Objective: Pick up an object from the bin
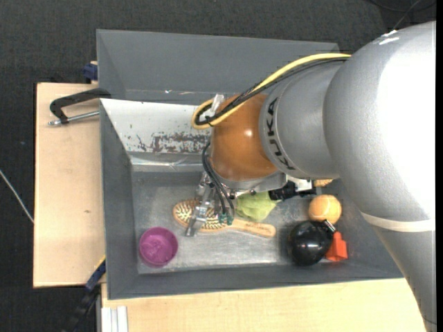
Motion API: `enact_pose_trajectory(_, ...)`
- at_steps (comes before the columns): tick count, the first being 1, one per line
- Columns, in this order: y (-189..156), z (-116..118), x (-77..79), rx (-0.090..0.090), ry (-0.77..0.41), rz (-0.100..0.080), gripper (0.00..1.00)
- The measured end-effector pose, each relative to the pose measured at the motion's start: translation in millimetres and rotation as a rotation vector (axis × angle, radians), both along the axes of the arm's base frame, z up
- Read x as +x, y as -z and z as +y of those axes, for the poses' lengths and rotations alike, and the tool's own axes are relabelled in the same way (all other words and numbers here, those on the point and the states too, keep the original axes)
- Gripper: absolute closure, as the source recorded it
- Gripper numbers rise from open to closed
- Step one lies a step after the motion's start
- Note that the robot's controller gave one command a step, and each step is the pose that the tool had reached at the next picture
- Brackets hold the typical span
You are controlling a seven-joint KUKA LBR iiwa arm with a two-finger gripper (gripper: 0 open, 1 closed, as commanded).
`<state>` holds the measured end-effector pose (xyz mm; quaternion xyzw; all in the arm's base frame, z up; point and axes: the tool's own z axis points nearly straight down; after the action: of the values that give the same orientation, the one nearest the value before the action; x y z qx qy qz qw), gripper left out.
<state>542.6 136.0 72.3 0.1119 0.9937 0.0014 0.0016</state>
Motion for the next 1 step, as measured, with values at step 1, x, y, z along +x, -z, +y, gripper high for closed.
enact_pose_trajectory(1, -6.0, -0.4, -1.7, -0.001, 0.0, 0.005, 1.0)
